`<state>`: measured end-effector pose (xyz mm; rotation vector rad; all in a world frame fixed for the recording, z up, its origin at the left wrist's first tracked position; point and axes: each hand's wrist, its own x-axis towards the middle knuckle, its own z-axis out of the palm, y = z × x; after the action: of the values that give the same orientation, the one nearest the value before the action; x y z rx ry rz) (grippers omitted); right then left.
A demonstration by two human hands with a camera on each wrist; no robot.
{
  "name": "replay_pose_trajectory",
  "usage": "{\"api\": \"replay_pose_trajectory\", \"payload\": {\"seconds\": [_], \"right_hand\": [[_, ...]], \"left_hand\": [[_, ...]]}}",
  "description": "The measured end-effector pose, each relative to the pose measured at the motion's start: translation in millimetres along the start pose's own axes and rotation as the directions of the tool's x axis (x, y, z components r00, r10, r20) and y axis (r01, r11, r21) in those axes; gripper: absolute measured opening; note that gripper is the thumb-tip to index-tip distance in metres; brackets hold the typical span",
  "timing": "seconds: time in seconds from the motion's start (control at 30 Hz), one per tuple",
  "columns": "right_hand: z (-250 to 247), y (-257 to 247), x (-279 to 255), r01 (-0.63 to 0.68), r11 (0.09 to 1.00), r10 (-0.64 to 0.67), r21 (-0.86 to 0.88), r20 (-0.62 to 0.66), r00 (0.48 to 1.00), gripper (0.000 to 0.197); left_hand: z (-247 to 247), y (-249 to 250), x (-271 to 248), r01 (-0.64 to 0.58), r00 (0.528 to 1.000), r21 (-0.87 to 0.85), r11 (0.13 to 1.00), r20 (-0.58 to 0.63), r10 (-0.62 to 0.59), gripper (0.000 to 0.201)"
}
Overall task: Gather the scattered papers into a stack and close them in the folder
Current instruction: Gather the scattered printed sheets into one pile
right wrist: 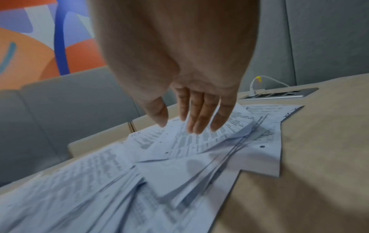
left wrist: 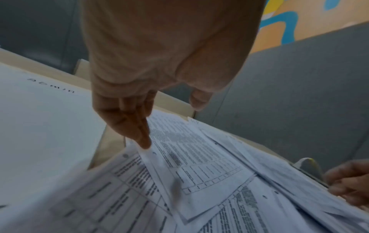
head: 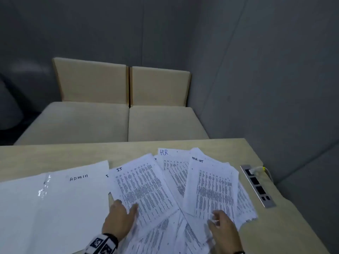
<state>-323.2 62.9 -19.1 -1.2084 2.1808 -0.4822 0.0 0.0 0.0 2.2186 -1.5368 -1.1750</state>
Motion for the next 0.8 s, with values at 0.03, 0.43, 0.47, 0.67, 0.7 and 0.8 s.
{"api": "replay_pose_trajectory", "payload": {"seconds": [0.03, 0.43, 0.47, 0.67, 0.7, 0.8], "right_hand": [[-4.5, 2.7, 12.5, -0.012, 1.000, 0.012, -0.015, -0.015, 1.000, 0.028], [-77.4, 41.7, 152.5, -0.386, 0.917, 0.375, -0.099, -0.119, 0.919, 0.110], [-79.7, 43.0, 162.4, -0.357, 0.931, 0.349, -0.072, -0.112, 0.931, 0.110], [-53.9, 55.0, 198.0, -0.240, 0.958, 0.228, 0.157, 0.090, 0.969, 0.105], [-51.9, 35.6, 185.3, -0.208, 0.958, 0.188, 0.197, 0.115, 0.975, 0.096], [-41.9, 4.4, 170.7, -0.106, 0.963, 0.061, 0.246, 0.183, 0.981, 0.047]], "left_hand": [[6.3, 3.5, 6.2, 0.034, 0.998, 0.011, 0.999, -0.061, -0.034, 0.071], [50.3, 25.3, 44.4, 0.139, 0.973, 0.611, 0.779, -0.230, 0.007, 0.095], [51.2, 26.9, 42.3, 0.123, 0.977, 0.595, 0.794, -0.214, 0.008, 0.097], [51.1, 20.4, 44.9, 0.003, 0.978, 0.288, 0.958, -0.199, 0.057, 0.108], [50.1, 21.8, 45.6, -0.021, 0.980, 0.268, 0.963, -0.183, 0.072, 0.108], [46.4, 28.0, 49.7, -0.066, 0.976, 0.166, 0.984, -0.196, 0.098, 0.109]]}}
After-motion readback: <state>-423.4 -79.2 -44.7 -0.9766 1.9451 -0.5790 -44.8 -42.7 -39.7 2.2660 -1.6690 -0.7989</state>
